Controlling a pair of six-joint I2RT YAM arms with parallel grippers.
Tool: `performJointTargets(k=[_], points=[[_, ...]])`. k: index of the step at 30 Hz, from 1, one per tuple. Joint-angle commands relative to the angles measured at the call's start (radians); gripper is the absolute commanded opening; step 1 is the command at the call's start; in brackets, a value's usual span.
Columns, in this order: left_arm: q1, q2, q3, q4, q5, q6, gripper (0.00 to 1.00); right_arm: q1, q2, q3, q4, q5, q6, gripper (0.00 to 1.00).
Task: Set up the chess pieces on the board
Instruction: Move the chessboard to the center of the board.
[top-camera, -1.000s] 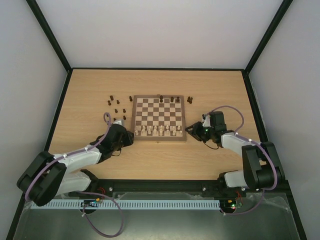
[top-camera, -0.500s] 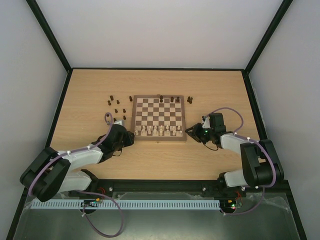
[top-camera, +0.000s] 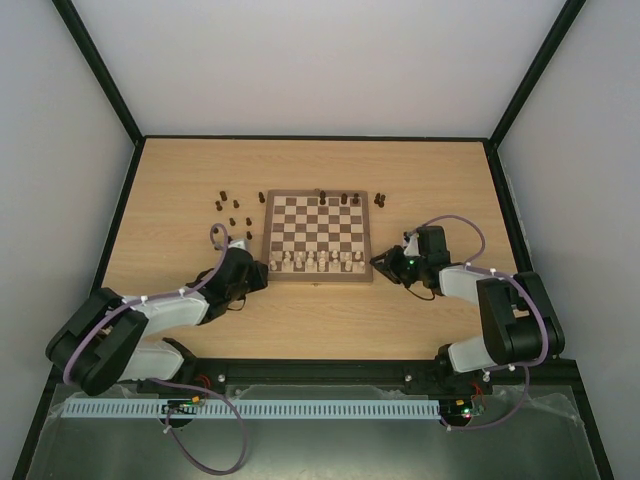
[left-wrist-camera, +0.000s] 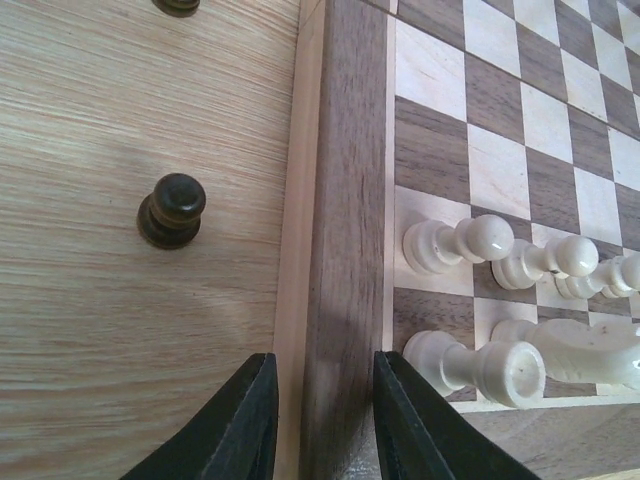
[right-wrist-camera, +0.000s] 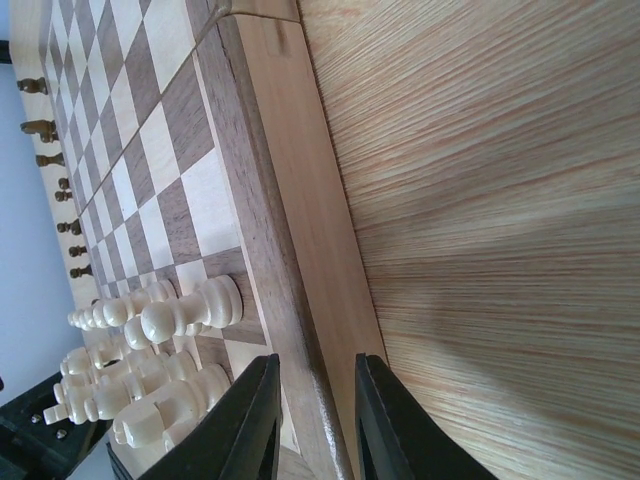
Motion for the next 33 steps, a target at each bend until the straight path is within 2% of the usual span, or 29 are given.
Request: performJointTargets(k=[1,16,22,33], points=[[0.006,0.021,-0.007,0.035,-0.013,-0.006,0.29,-0.003,0.019,-0.013,0.020,-0.014,0.006,0.22],[0.006,0.034,-0.022,0.063,-0.001,-0.009,0.27,0.020,0.055,-0.018,0.065,-0.030,0.021,0.18],[0.002,0.037,-0.029,0.073,0.007,-0.012,0.22,0.044,0.055,-0.028,0.074,-0.015,0.031,0.15],[-0.047,0.034,-0.041,0.078,-0.009,-0.030,0.21,0.074,0.033,-0.065,0.093,0.004,0.049,0.15]])
